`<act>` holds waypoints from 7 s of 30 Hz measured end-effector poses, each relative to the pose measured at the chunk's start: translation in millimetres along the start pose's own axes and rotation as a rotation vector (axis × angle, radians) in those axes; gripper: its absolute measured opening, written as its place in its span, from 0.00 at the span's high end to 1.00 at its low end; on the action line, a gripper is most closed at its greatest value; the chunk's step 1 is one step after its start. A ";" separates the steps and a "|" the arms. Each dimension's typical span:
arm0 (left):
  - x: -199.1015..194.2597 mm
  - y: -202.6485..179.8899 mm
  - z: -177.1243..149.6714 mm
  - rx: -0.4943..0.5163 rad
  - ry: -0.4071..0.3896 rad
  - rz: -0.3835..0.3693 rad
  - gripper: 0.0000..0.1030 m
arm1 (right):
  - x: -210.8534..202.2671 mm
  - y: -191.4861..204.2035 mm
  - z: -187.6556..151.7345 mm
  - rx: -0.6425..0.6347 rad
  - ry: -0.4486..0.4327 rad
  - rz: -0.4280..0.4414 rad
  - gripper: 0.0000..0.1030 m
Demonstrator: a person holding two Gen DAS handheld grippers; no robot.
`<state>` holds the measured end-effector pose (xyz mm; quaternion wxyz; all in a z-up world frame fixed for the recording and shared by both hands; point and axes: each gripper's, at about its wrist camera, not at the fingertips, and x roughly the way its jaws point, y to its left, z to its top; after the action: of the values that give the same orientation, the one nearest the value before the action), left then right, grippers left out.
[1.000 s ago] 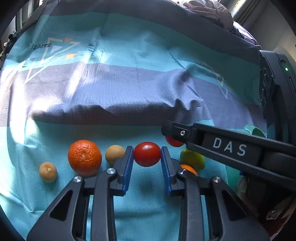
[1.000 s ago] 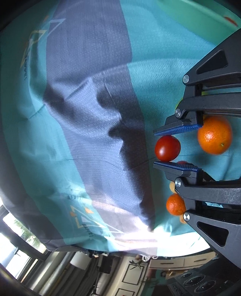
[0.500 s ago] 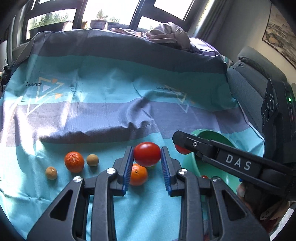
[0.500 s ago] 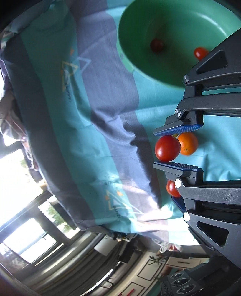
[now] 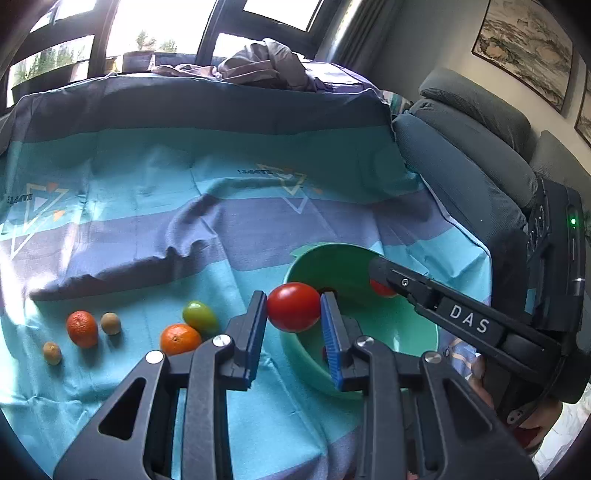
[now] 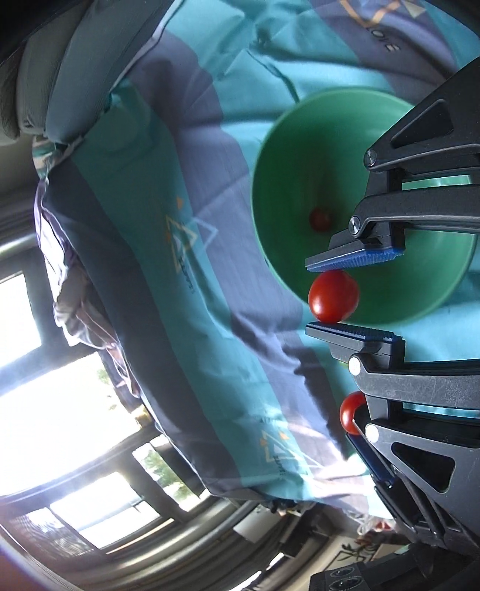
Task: Organize fruits
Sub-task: 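Move the tomato into the green bowl and open the left gripper, then reach the left gripper to the brown kiwi and grasp it, then carry the kiwi into the green bowl and open the left gripper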
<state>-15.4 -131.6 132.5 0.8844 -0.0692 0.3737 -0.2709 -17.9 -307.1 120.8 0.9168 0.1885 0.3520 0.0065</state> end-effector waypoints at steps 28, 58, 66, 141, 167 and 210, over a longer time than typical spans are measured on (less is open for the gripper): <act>110.6 -57.8 -18.7 0.076 0.229 -0.067 0.71 | 28.5 -78.3 -3.3 0.144 0.158 -0.108 0.70; -41.6 91.8 -11.0 -0.170 -0.041 0.245 0.41 | 24.3 -7.4 -1.8 -0.037 0.097 -0.057 0.51; -57.4 169.6 -23.1 -0.355 -0.060 0.407 0.43 | 35.3 54.0 -14.3 -0.188 0.121 0.052 0.51; -56.3 125.6 -22.8 -0.198 -0.098 0.408 0.74 | 60.7 105.9 -41.2 -0.171 0.179 0.177 0.72; -19.7 -14.2 -10.6 0.072 -0.088 0.203 0.74 | -17.2 12.4 -9.3 -0.034 -0.033 0.079 0.72; 91.6 -72.3 -19.8 0.121 0.169 0.037 0.74 | 0.5 -74.5 -4.3 0.142 0.063 -0.089 0.72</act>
<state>-7.5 -239.6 84.9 0.8571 0.0145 0.4311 -0.2816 -29.3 -374.7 91.4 0.8889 0.2371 0.3884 -0.0531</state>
